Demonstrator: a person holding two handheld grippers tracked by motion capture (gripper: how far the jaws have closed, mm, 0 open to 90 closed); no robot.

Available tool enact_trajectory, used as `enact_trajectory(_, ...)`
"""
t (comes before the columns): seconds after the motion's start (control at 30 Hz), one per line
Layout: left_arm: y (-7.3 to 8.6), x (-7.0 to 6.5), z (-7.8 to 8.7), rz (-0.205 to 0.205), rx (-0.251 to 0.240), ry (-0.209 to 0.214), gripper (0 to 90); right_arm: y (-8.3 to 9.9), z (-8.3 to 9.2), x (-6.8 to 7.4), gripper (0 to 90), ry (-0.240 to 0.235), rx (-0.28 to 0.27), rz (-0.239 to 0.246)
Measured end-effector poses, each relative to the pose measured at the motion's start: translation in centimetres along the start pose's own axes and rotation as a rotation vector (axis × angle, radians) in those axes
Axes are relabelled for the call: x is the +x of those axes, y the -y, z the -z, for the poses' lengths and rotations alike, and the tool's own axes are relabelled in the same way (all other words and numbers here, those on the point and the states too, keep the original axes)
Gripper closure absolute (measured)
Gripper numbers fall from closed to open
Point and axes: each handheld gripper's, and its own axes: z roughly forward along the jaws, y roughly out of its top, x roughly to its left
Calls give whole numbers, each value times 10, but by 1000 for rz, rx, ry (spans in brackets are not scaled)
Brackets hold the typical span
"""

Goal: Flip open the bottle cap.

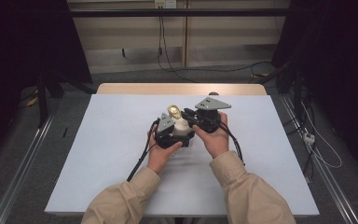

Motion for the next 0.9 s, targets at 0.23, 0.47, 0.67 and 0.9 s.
enact_trajectory(0.23,3,0,-1,-10,33,-2,29,8,9,0,588,-6,0,-2)
enact_trajectory(0.47,3,2,4,1,71,14,36,22,20,-4,362,-13,4,-19)
enact_trajectory(0.67,8,4,14,-7,155,30,41,37,28,-5,242,-13,7,-27)
enact_trajectory(0.9,9,6,34,-8,160,36,44,52,37,-4,191,-16,18,-17)
